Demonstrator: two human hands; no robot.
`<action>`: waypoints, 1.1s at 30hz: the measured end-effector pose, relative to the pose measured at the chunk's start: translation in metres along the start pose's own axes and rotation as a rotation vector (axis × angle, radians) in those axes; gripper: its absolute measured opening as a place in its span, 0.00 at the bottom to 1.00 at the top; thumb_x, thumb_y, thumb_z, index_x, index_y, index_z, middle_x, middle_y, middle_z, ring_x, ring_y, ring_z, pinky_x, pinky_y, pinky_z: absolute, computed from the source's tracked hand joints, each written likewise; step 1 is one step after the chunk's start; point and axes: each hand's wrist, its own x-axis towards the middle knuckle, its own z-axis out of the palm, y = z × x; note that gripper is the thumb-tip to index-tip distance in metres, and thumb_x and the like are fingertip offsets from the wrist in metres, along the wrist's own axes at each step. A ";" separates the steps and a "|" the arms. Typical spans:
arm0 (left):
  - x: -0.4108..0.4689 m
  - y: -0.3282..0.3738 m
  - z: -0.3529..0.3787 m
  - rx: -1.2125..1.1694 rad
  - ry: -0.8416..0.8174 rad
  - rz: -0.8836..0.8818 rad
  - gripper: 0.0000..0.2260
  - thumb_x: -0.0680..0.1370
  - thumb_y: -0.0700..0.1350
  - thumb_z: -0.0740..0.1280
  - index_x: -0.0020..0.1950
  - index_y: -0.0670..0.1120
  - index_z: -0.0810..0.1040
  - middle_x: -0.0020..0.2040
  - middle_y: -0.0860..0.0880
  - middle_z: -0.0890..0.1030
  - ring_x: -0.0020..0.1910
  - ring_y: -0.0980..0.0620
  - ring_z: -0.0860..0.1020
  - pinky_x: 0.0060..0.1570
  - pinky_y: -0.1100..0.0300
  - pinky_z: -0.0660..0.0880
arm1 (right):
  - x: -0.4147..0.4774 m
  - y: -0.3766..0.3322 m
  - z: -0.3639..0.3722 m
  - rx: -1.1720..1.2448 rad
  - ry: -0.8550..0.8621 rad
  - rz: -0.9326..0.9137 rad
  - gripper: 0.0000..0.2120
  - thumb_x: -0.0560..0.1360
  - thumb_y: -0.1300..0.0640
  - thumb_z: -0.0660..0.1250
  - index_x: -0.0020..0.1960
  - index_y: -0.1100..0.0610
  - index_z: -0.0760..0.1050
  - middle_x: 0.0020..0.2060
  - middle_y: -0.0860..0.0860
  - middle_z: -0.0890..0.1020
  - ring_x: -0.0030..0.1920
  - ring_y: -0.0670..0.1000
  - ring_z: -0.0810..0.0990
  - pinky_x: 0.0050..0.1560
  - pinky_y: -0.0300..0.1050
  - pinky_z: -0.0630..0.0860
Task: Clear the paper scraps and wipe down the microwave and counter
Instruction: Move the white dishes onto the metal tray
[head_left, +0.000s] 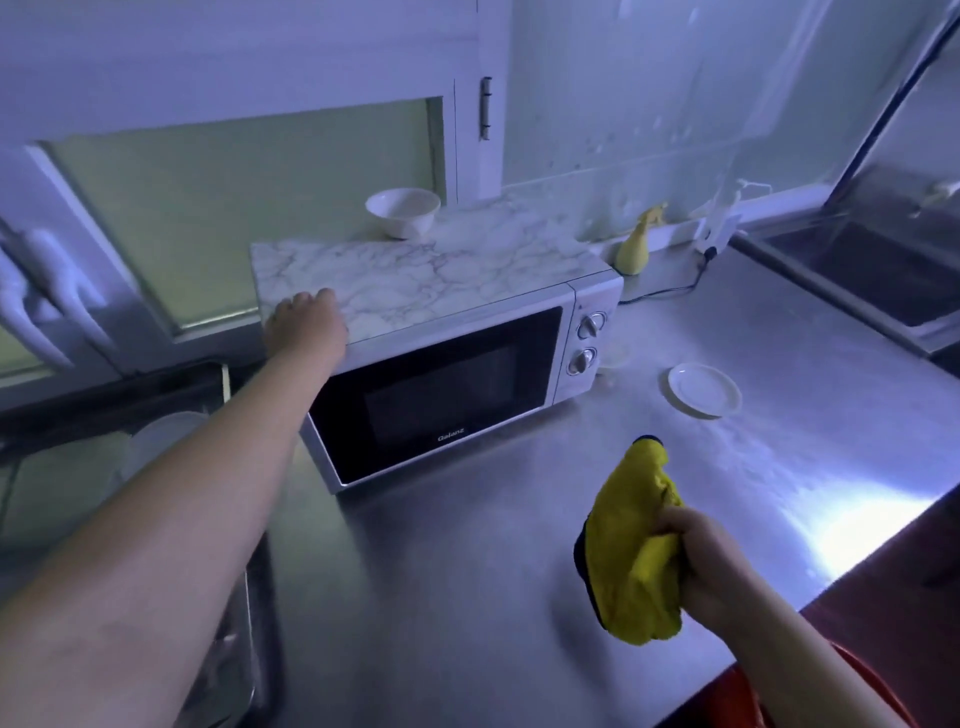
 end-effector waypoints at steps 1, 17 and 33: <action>0.002 0.004 0.001 0.005 0.001 -0.032 0.17 0.79 0.39 0.58 0.68 0.43 0.71 0.66 0.36 0.73 0.65 0.35 0.71 0.63 0.45 0.70 | 0.016 -0.004 -0.007 -0.044 -0.016 0.025 0.16 0.76 0.65 0.57 0.61 0.67 0.74 0.51 0.67 0.83 0.52 0.64 0.82 0.45 0.53 0.77; 0.018 0.130 0.019 -0.782 0.135 -0.388 0.13 0.73 0.46 0.67 0.57 0.52 0.80 0.49 0.57 0.80 0.44 0.59 0.79 0.36 0.68 0.71 | 0.171 -0.191 -0.008 -0.538 -0.567 -0.668 0.11 0.81 0.61 0.62 0.51 0.51 0.83 0.45 0.52 0.86 0.51 0.51 0.84 0.55 0.47 0.77; 0.140 0.142 0.014 -1.297 0.292 -0.864 0.11 0.76 0.44 0.71 0.53 0.41 0.73 0.44 0.43 0.75 0.33 0.46 0.80 0.24 0.57 0.78 | 0.221 -0.239 0.141 -1.130 -0.020 -1.480 0.08 0.71 0.52 0.68 0.46 0.56 0.78 0.48 0.53 0.81 0.54 0.60 0.77 0.56 0.52 0.68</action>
